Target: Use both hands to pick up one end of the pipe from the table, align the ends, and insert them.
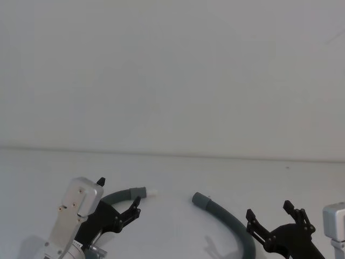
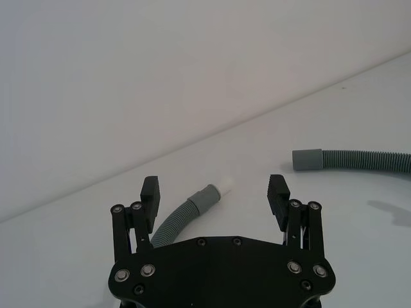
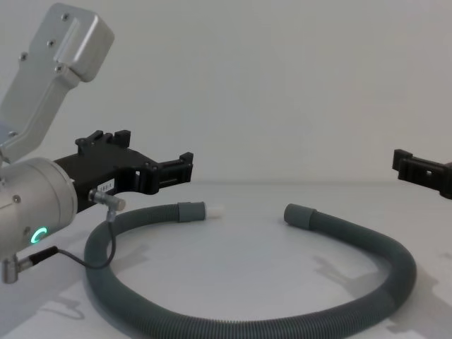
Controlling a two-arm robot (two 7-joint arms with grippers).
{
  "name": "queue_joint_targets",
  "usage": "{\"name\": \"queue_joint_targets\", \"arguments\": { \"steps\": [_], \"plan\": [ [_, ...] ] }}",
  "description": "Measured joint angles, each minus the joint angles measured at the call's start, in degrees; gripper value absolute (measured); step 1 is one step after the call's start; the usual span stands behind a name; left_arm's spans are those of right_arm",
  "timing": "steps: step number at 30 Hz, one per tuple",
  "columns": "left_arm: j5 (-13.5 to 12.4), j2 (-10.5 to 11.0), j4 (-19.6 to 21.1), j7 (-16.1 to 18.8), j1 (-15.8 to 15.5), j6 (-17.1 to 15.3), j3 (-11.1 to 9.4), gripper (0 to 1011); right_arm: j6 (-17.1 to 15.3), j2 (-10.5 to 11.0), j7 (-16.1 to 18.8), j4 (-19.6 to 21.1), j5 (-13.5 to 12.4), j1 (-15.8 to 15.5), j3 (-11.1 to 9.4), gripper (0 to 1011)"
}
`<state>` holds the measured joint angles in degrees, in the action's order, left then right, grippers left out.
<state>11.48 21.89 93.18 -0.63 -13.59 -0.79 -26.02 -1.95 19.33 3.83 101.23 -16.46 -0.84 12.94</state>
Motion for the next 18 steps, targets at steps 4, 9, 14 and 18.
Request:
{"name": "queue_joint_targets", "arguments": {
  "steps": [4,9,14,18],
  "plan": [
    [0.0,0.0,0.0,0.0,0.0,0.0,0.0,1001,0.0,0.0,0.0,0.0,0.0,0.0,0.0,1004],
    [0.0,0.0,0.0,0.0,0.0,0.0,0.0,1001,0.0,0.0,0.0,0.0,0.0,0.0,0.0,1004],
    [0.0,0.0,0.0,0.0,0.0,0.0,0.0,1001,0.0,0.0,0.0,0.0,0.0,0.0,0.0,1004],
    [0.0,0.0,0.0,0.0,0.0,0.0,0.0,1001,0.0,0.0,0.0,0.0,0.0,0.0,0.0,1004]
  ]
}}
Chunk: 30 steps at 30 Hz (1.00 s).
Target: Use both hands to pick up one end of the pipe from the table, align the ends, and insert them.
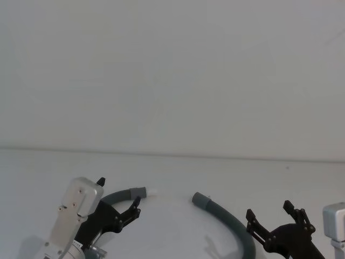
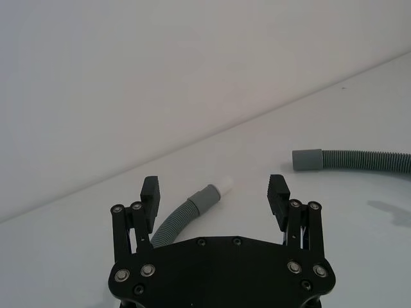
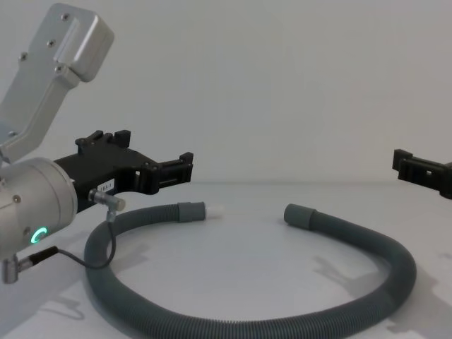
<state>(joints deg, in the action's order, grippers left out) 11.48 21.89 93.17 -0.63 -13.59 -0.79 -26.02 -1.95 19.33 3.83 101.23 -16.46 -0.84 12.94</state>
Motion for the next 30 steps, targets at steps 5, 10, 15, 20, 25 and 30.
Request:
{"name": "queue_joint_targets", "arguments": {
  "steps": [5,10,15,20,25,30],
  "plan": [
    [0.0,0.0,0.0,0.0,0.0,0.0,0.0,1001,0.0,0.0,0.0,0.0,0.0,0.0,0.0,1004],
    [0.0,0.0,0.0,0.0,0.0,0.0,0.0,1001,0.0,0.0,0.0,0.0,0.0,0.0,0.0,1004],
    [0.0,0.0,0.0,0.0,0.0,0.0,0.0,1001,0.0,0.0,0.0,0.0,0.0,0.0,0.0,1004],
    [0.0,0.0,0.0,0.0,0.0,0.0,0.0,1001,0.0,0.0,0.0,0.0,0.0,0.0,0.0,1004],
    [0.0,0.0,0.0,0.0,0.0,0.0,0.0,1001,0.0,0.0,0.0,0.0,0.0,0.0,0.0,1004],
    [0.0,0.0,0.0,0.0,0.0,0.0,0.0,1001,0.0,0.0,0.0,0.0,0.0,0.0,0.0,1004]
  ]
}}
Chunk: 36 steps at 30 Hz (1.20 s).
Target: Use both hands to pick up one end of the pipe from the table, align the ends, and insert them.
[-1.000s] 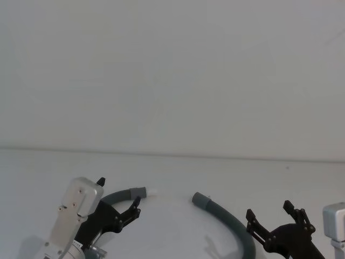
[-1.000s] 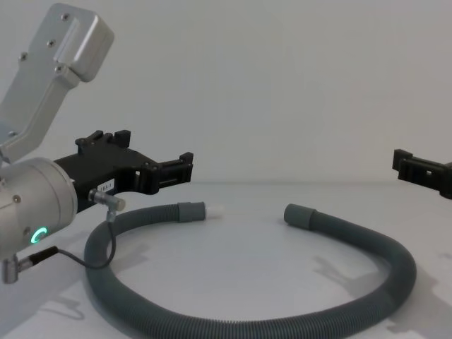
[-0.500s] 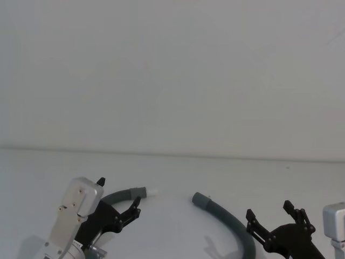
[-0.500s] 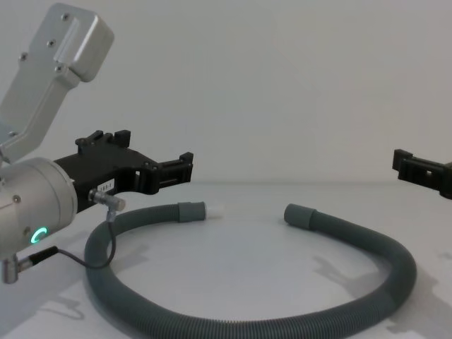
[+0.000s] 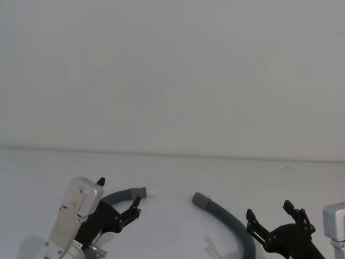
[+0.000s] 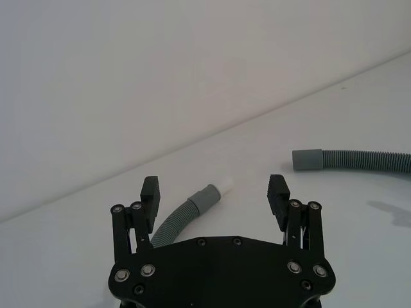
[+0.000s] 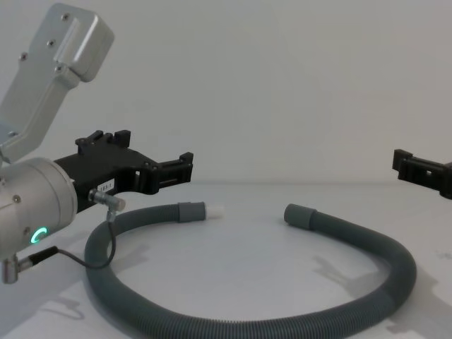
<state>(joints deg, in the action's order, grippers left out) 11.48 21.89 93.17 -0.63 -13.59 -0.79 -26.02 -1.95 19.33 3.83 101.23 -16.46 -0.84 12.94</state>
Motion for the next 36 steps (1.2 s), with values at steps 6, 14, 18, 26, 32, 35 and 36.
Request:
{"name": "queue_joint_targets", "arguments": {
  "steps": [6,14,18,26,32,35,36],
  "plan": [
    [0.0,0.0,0.0,0.0,0.0,0.0,0.0,1001,0.0,0.0,0.0,0.0,0.0,0.0,0.0,1004],
    [0.0,0.0,0.0,0.0,0.0,0.0,0.0,1002,0.0,0.0,0.0,0.0,0.0,0.0,0.0,1004],
    [0.0,0.0,0.0,0.0,0.0,0.0,0.0,1001,0.0,0.0,0.0,0.0,0.0,0.0,0.0,1004],
    [0.0,0.0,0.0,0.0,0.0,0.0,0.0,1001,0.0,0.0,0.0,0.0,0.0,0.0,0.0,1004],
    [0.0,0.0,0.0,0.0,0.0,0.0,0.0,1001,0.0,0.0,0.0,0.0,0.0,0.0,0.0,1004],
    [0.0,0.0,0.0,0.0,0.0,0.0,0.0,1002,0.0,0.0,0.0,0.0,0.0,0.0,0.0,1004],
    [0.0,0.0,0.0,0.0,0.0,0.0,0.0,1001,0.0,0.0,0.0,0.0,0.0,0.0,0.0,1004]
  ]
}}
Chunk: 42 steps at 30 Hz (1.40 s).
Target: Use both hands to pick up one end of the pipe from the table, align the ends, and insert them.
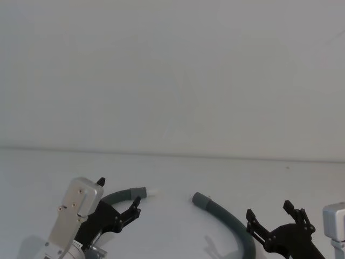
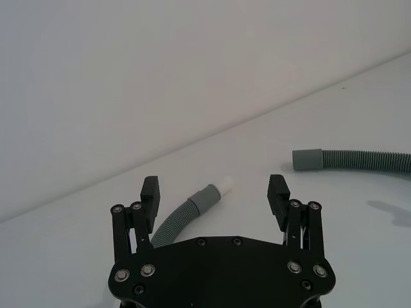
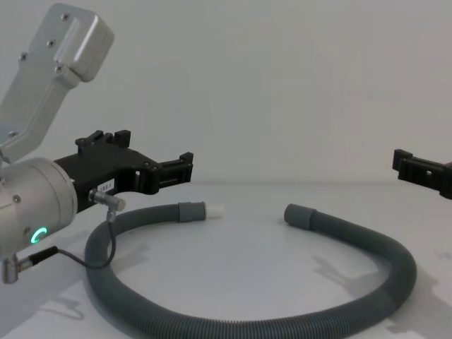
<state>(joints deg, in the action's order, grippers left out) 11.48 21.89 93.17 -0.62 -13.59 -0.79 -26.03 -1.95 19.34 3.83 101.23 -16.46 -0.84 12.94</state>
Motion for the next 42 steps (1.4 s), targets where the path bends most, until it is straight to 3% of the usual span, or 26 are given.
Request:
{"name": "queue_joint_targets", "arguments": {
  "steps": [42],
  "plan": [
    [0.0,0.0,0.0,0.0,0.0,0.0,0.0,1001,0.0,0.0,0.0,0.0,0.0,0.0,0.0,1004]
  ]
}}
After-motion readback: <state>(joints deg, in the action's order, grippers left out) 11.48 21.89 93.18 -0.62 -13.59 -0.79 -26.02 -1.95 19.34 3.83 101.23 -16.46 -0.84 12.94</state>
